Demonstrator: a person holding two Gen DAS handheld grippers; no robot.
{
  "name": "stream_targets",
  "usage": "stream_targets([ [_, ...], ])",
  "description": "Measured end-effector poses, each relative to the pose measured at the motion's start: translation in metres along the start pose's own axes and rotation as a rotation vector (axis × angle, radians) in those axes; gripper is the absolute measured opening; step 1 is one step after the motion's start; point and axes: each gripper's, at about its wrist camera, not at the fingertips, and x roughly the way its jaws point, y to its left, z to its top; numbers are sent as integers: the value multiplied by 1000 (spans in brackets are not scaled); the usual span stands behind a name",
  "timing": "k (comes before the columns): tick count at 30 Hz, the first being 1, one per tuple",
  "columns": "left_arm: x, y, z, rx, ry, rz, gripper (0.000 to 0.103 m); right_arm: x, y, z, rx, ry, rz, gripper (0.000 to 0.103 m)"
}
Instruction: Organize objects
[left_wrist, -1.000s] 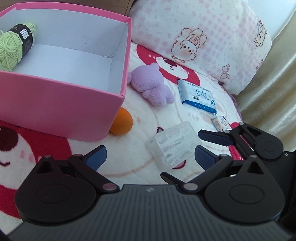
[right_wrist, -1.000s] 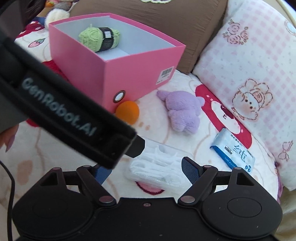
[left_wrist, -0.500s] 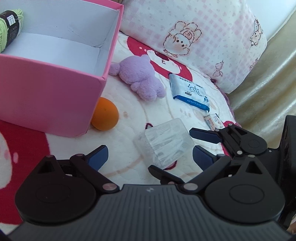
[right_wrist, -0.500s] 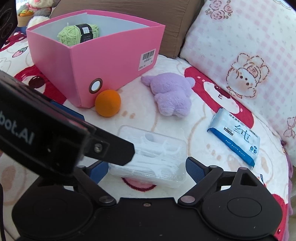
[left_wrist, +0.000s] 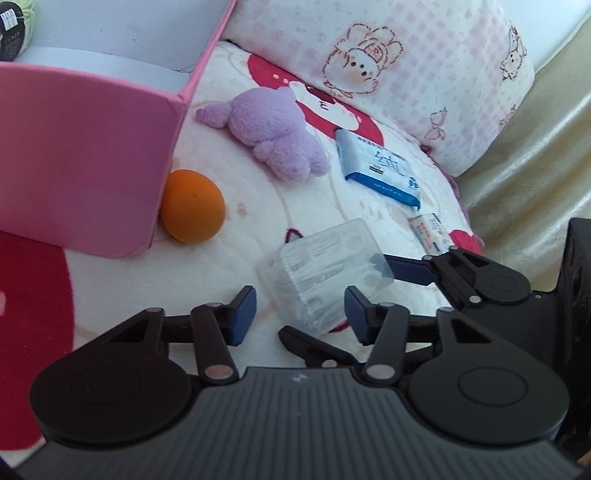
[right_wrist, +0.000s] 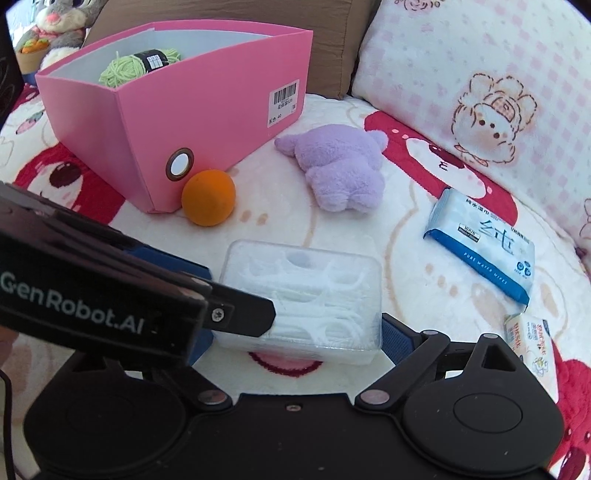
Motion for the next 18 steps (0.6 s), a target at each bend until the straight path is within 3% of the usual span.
stream_targets([
  [4,-2,-3,1,27,13,-17,41,-4,-4,2,73,16,30,97],
  [7,-4,3,3,-26,38,-22,41,-10,-8,1,144,16,73,97],
  [10,-7,8,5,-74,102,-26,41,-13,-8,-3,185,26,121,97],
  [14,-11,4,7,-28,222,0,41,-20,-1,-10,194,43,171,97],
  [18,-14,10,4,-86,284,13,44,-23,4,-16,229,41,190,97],
])
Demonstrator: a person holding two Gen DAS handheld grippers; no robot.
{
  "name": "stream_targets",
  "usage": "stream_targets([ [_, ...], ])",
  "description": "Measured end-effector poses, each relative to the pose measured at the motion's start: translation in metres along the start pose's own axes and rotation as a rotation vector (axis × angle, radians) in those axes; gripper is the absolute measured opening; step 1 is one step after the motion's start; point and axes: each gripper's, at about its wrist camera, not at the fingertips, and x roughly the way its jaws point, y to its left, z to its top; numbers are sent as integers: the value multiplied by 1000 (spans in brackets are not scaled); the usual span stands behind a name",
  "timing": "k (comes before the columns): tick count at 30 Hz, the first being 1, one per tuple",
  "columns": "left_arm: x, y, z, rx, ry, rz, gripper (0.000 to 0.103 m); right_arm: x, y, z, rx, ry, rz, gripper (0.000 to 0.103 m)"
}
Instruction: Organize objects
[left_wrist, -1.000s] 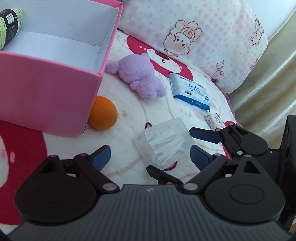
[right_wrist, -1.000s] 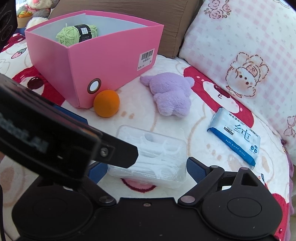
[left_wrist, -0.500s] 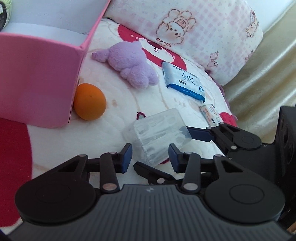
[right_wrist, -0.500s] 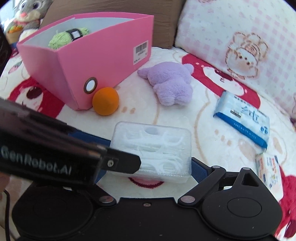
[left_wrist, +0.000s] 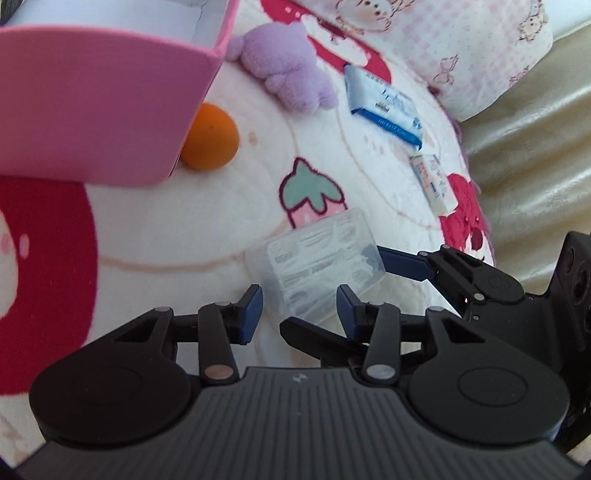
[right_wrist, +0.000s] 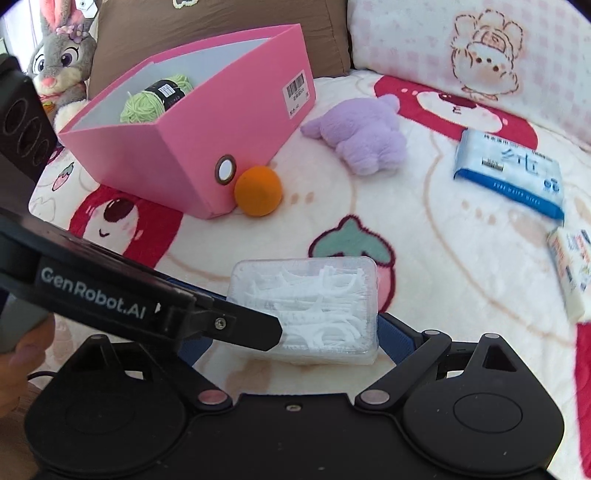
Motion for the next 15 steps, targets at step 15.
stream_targets([
  [15,-3,0,-5,-6,-121,81,53,0,2,-8,53,-26,-38,93],
])
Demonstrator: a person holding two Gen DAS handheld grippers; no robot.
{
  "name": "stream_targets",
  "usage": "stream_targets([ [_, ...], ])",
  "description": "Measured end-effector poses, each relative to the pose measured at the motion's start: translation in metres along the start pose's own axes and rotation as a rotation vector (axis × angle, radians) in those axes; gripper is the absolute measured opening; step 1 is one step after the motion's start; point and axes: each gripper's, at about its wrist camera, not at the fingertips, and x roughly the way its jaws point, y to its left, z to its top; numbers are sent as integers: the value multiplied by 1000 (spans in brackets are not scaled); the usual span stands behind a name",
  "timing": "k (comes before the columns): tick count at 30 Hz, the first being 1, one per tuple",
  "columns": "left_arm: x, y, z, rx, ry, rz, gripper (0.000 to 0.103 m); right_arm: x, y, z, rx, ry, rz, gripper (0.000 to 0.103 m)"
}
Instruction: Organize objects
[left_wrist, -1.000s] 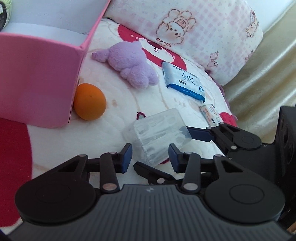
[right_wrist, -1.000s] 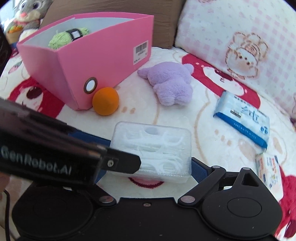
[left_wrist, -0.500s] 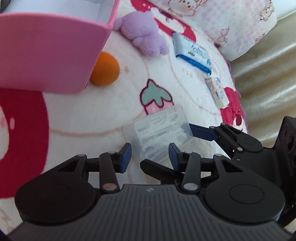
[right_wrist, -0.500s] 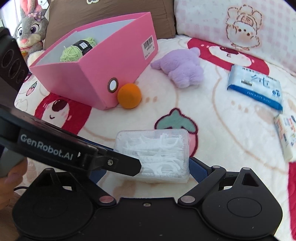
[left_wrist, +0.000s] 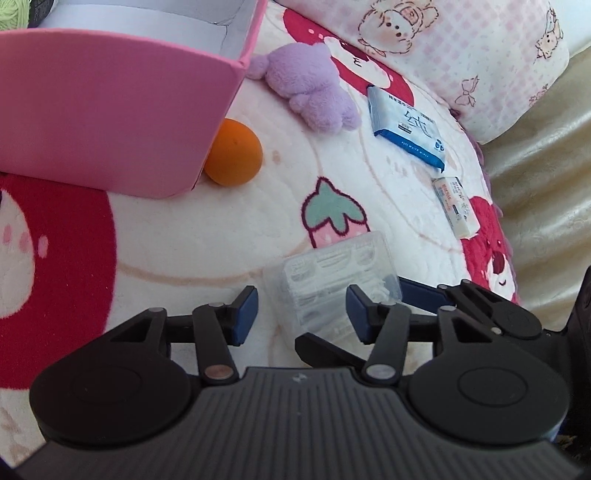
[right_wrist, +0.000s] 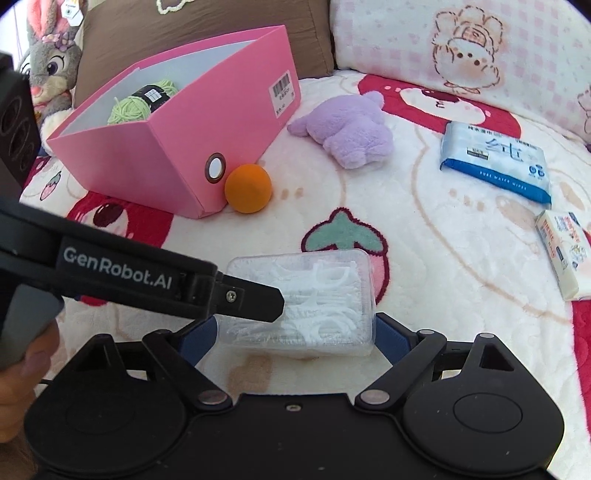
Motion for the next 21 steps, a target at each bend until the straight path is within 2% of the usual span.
stream_targets([
  [5,3,0,-1,-15,-10,-22,49,2,0,-3,2,-10,-3,94],
  [11,0,-3,-3,-3,-25,-33,46,6,8,-1,-73,11,-34,94],
  [21,-8,-4,-4,-13,1,-46,45,3,13,-6,-82,30,-47,94],
])
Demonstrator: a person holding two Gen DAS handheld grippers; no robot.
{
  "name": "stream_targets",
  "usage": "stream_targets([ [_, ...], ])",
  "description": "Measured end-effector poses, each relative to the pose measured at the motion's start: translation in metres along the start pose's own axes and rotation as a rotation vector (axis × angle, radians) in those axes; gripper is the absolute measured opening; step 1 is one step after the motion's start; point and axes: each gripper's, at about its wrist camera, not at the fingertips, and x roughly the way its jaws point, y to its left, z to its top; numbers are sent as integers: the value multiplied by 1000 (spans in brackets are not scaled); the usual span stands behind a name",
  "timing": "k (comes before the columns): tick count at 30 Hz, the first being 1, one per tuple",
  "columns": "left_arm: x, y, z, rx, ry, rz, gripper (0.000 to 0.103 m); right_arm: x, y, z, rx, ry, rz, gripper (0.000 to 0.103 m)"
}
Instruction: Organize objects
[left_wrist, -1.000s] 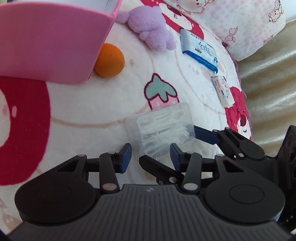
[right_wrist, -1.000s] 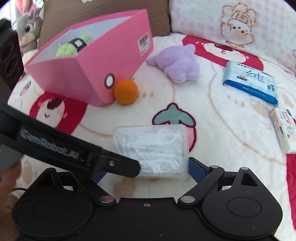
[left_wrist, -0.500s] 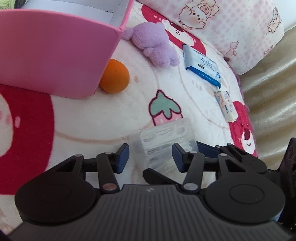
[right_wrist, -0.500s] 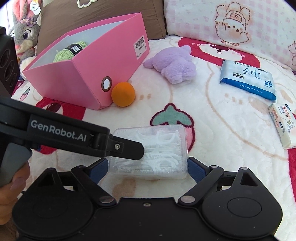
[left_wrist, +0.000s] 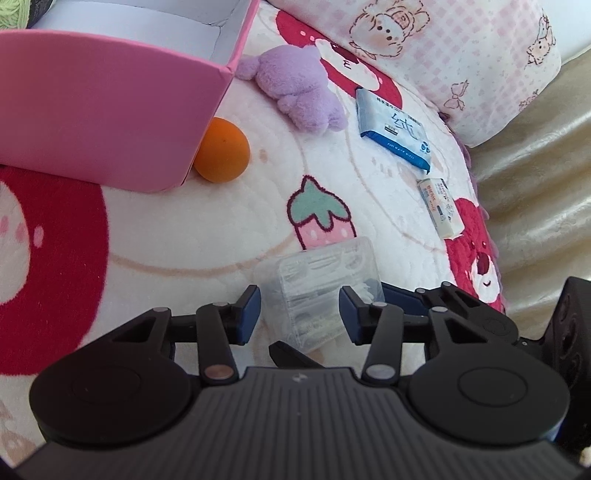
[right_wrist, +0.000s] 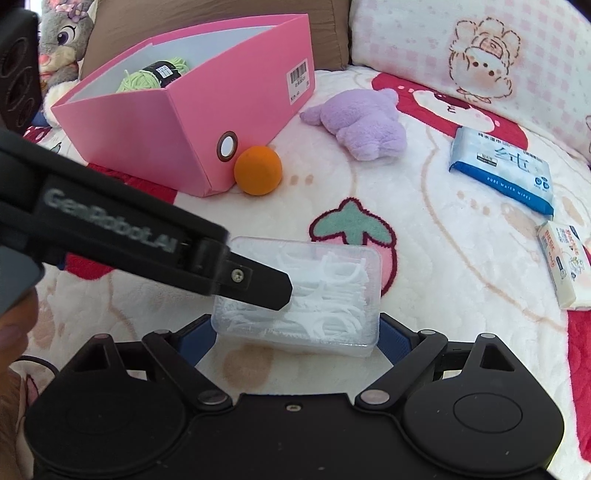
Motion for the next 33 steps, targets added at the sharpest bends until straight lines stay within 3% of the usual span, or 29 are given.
stream_targets([
  [8,-16,-16,-3,70,15,-2,45,-4,4,2,1,30,-32,94],
  [20,-45,-38,-4,157,40,70,45,-44,12,6,36,-20,23,93],
  [33,-94,-71,-2,210,13,112,46,-92,35,17,17,-92,-7,93],
])
